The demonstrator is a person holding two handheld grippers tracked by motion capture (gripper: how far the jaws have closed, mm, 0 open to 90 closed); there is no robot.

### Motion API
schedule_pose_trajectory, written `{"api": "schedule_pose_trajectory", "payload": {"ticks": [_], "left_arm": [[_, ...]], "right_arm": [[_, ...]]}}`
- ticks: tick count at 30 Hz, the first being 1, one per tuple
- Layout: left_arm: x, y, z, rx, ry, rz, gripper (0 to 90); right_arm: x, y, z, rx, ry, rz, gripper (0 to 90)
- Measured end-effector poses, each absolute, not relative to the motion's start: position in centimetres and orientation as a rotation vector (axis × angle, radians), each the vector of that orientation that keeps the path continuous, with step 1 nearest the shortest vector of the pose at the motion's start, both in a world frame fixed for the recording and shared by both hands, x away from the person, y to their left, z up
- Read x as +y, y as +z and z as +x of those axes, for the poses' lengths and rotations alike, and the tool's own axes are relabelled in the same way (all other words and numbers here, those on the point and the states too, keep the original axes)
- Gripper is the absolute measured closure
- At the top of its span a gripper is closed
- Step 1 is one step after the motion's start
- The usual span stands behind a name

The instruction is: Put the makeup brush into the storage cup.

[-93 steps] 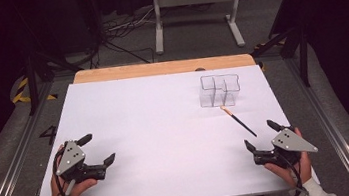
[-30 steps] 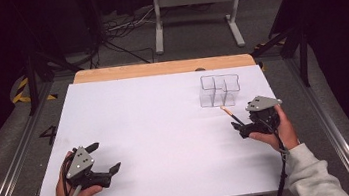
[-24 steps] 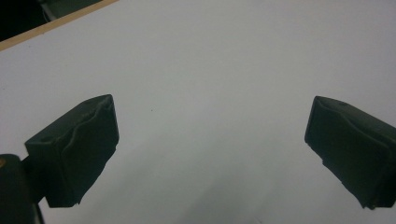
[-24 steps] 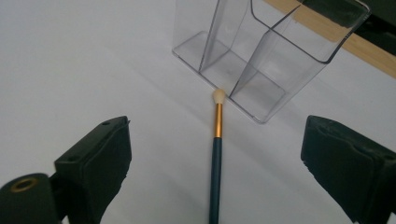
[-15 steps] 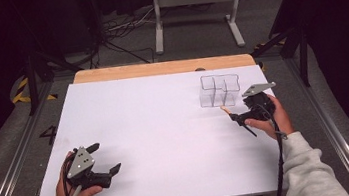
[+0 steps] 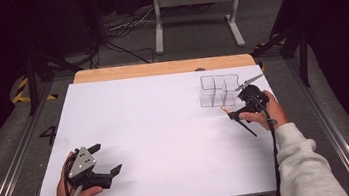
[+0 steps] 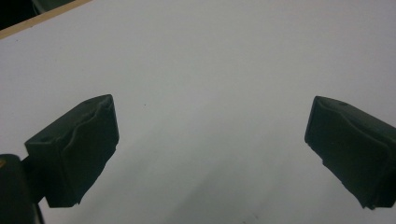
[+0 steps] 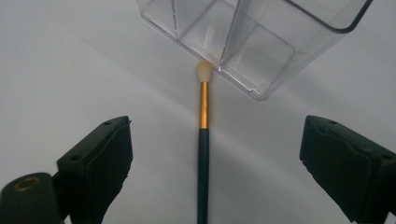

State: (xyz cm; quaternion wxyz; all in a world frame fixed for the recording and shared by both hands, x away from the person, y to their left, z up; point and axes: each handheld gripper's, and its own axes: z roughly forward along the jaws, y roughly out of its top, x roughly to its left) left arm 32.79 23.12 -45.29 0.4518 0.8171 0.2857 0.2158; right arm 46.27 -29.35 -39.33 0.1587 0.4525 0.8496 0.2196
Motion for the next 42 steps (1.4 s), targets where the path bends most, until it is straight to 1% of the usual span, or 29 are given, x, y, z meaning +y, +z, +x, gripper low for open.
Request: {"api": "schedule_pose_trajectory", "payload": {"ticks": [2,7,9,11,12,14,15,18,21,23,25,27,29,30,32,33,36,42], "left_arm": [[23.1,-45.3,32.8,0.703,0.533,2.019,3.6],[23.0,-45.5,32.9,0.706,0.521,2.027,3.6],[23.0,-45.5,32.9,0.701,0.518,2.029,3.6],[23.0,-45.5,32.9,0.701,0.517,2.03,3.7],[23.0,-45.5,32.9,0.702,0.516,2.032,3.7],[23.0,-45.5,32.9,0.703,0.517,2.03,3.7],[23.0,-45.5,32.9,0.703,0.519,2.031,3.7],[22.9,-45.5,32.9,0.704,0.518,2.033,3.7],[22.8,-45.6,32.9,0.698,0.514,2.041,3.7],[22.8,-45.6,32.9,0.699,0.515,2.043,3.7],[22.8,-45.6,32.9,0.699,0.513,2.04,3.7],[22.8,-45.6,32.9,0.7,0.513,2.042,3.7],[22.8,-45.6,32.9,0.704,0.512,2.04,3.7],[22.8,-45.6,32.9,0.704,0.512,2.04,3.7],[22.8,-45.6,32.9,0.699,0.511,2.042,3.7],[22.8,-45.6,32.9,0.701,0.509,2.041,3.7],[22.8,-45.6,32.9,0.702,0.507,2.044,3.7],[23.0,-45.6,33.0,0.706,0.506,2.036,3.7]], "right_arm": [[-29.2,-39.6,46.7,2.445,0.582,1.294,10.5],[-29.2,-41.1,47.6,2.54,0.485,1.351,17.3],[-29.3,-41.3,47.7,2.56,0.478,1.36,20.6],[-29.3,-41.4,47.8,2.564,0.479,1.371,22.1],[-29.4,-41.5,47.8,2.571,0.468,1.374,26.1],[-29.5,-41.8,47.8,2.585,0.419,1.39,28.2],[-29.6,-41.8,47.8,2.6,0.414,1.388,30.4],[-30.2,-41.6,47.5,2.612,0.435,1.409,33.4],[-30.6,-41.7,47.3,2.631,0.407,1.414,39.7],[-30.7,-41.8,47.3,2.649,0.384,1.402,44.6],[-30.6,-41.8,47.3,2.642,0.366,1.388,52.6],[-30.4,-41.7,47.2,2.644,0.337,1.377,58.5],[-30.0,-41.6,47.1,2.667,0.304,1.349,67.5],[-30.0,-41.6,47.1,2.667,0.304,1.349,67.5],[-29.2,-41.6,46.9,2.691,0.261,1.302,80.1],[-28.8,-41.6,46.8,2.696,0.236,1.287,82.1],[-28.3,-41.6,46.9,2.695,0.188,1.267,83.3],[-29.1,-41.5,46.7,2.697,0.277,1.302,83.6]]}}
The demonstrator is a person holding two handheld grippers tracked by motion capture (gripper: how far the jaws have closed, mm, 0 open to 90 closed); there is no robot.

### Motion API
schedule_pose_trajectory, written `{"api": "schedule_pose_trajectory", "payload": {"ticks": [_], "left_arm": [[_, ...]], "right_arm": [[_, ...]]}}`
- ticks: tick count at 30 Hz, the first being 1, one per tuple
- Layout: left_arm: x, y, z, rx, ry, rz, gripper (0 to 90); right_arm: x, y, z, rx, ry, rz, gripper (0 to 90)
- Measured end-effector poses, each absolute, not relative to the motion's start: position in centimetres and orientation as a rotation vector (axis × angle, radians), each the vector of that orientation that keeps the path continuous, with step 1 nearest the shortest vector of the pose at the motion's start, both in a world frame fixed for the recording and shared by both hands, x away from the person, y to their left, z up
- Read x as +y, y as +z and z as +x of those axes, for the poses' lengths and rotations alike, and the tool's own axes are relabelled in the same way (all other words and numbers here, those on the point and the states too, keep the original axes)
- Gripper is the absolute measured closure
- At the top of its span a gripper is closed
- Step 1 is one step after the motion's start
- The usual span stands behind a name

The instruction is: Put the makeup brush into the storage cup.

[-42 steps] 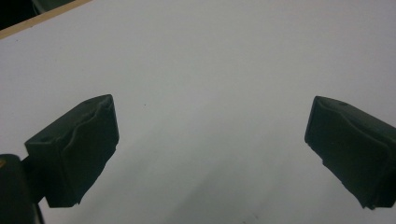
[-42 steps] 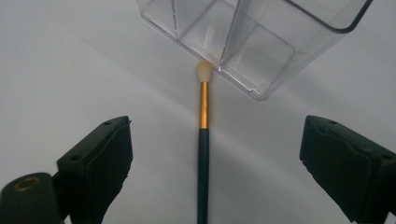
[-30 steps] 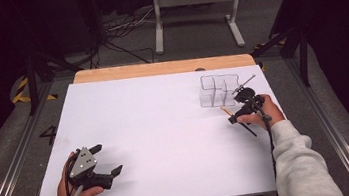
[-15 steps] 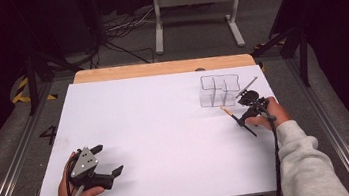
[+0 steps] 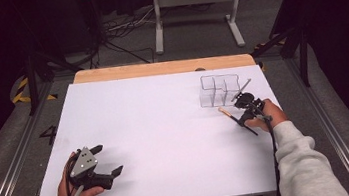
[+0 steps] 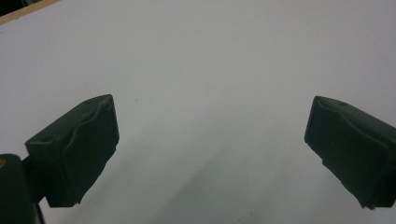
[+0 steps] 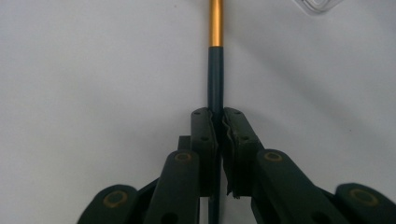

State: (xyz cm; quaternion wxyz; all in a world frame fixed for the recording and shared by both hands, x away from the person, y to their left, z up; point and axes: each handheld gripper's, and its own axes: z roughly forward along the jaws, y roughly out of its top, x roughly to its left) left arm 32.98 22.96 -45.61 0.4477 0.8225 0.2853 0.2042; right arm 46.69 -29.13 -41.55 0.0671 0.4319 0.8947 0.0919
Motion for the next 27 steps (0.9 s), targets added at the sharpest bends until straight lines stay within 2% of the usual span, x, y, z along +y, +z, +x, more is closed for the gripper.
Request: {"api": "schedule_pose_trajectory", "payload": {"ticks": [10,19,27], "left_arm": [[23.2,-45.4,32.9,0.721,0.54,2.011,3.7],[23.2,-45.4,32.9,0.722,0.542,2.013,3.7],[23.3,-45.4,32.9,0.719,0.543,2.016,3.6]], "right_arm": [[-30.7,-41.7,45.0,2.672,0.467,1.28,83.7],[-30.5,-41.8,45.1,2.699,0.417,1.266,83.4],[-29.8,-41.7,45.8,2.711,0.366,1.265,76.1]]}}
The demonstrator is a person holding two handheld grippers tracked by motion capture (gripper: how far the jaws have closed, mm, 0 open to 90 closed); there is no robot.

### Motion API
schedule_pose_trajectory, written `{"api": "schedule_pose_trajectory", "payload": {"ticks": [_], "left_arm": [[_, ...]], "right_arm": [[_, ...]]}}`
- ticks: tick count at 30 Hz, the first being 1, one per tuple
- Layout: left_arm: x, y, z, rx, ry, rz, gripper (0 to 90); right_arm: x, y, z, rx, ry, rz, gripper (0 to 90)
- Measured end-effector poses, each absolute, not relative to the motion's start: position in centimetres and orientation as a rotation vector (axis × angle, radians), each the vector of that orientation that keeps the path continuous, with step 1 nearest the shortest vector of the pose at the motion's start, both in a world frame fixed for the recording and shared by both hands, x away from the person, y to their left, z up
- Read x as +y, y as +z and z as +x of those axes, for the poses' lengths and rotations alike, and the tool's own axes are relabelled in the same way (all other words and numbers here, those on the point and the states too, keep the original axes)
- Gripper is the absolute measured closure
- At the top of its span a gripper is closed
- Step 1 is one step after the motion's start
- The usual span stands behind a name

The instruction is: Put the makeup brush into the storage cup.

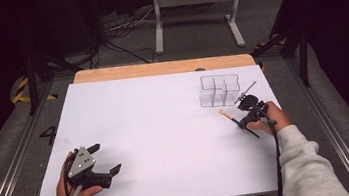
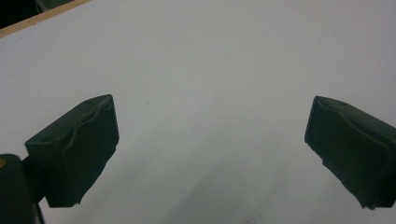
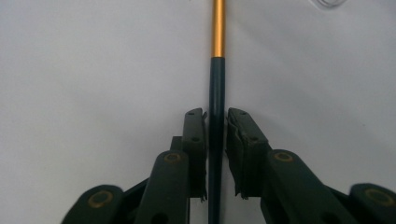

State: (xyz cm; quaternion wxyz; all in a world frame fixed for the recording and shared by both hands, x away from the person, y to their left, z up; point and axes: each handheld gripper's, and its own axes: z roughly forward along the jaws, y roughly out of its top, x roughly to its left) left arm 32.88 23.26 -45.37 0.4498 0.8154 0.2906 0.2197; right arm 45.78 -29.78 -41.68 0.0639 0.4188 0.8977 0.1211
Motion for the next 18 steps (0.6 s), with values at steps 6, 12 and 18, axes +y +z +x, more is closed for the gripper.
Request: {"api": "schedule_pose_trajectory", "payload": {"ticks": [6,12,18], "left_arm": [[23.2,-45.5,32.9,0.715,0.532,2.021,3.6],[23.2,-45.5,33.0,0.715,0.525,2.026,3.7],[23.3,-45.5,32.9,0.718,0.527,2.02,3.7]], "right_arm": [[-29.2,-41.7,46.2,2.71,0.34,1.245,75.7],[-28.5,-41.7,46.3,2.717,0.311,1.199,83.0],[-28.5,-41.7,46.1,2.707,0.317,1.194,83.3]]}}
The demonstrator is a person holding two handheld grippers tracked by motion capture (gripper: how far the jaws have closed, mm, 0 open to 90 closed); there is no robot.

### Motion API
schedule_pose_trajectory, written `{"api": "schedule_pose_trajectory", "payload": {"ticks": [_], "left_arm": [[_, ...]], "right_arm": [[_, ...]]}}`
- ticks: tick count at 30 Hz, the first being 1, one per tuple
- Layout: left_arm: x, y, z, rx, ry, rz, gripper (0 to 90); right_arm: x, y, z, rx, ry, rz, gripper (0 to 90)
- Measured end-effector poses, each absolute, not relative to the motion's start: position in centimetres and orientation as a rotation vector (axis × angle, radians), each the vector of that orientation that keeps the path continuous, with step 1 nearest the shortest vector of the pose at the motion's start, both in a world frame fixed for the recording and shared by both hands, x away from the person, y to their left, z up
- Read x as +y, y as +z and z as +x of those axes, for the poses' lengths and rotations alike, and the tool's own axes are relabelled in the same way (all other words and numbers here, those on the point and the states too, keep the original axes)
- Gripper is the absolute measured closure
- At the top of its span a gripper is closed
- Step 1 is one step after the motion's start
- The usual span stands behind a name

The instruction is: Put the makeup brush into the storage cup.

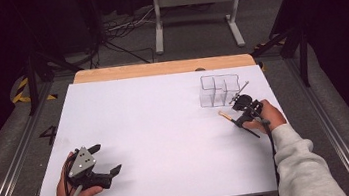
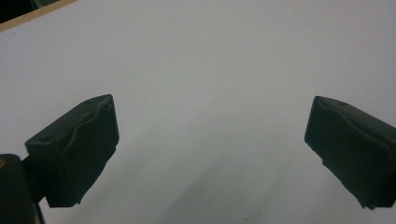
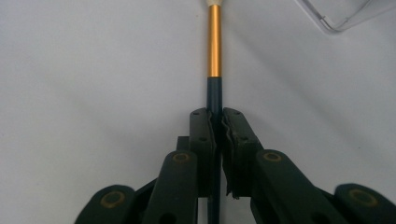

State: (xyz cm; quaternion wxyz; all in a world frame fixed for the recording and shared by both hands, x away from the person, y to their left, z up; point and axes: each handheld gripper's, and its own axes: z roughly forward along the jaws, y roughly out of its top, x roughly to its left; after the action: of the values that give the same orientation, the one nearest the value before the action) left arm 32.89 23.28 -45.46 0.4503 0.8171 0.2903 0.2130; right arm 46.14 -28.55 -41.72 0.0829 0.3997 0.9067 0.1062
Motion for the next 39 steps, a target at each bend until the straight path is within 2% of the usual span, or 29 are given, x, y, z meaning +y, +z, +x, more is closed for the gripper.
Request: {"api": "schedule_pose_trajectory", "payload": {"ticks": [16,39], "left_arm": [[23.5,-45.4,32.9,0.724,0.543,2.001,3.5],[24.0,-45.3,32.9,0.739,0.542,1.963,2.6]], "right_arm": [[-30.1,-38.8,43.3,2.563,0.727,1.167,83.4],[-31.0,-36.8,41.5,2.341,1.079,1.132,83.4]]}}
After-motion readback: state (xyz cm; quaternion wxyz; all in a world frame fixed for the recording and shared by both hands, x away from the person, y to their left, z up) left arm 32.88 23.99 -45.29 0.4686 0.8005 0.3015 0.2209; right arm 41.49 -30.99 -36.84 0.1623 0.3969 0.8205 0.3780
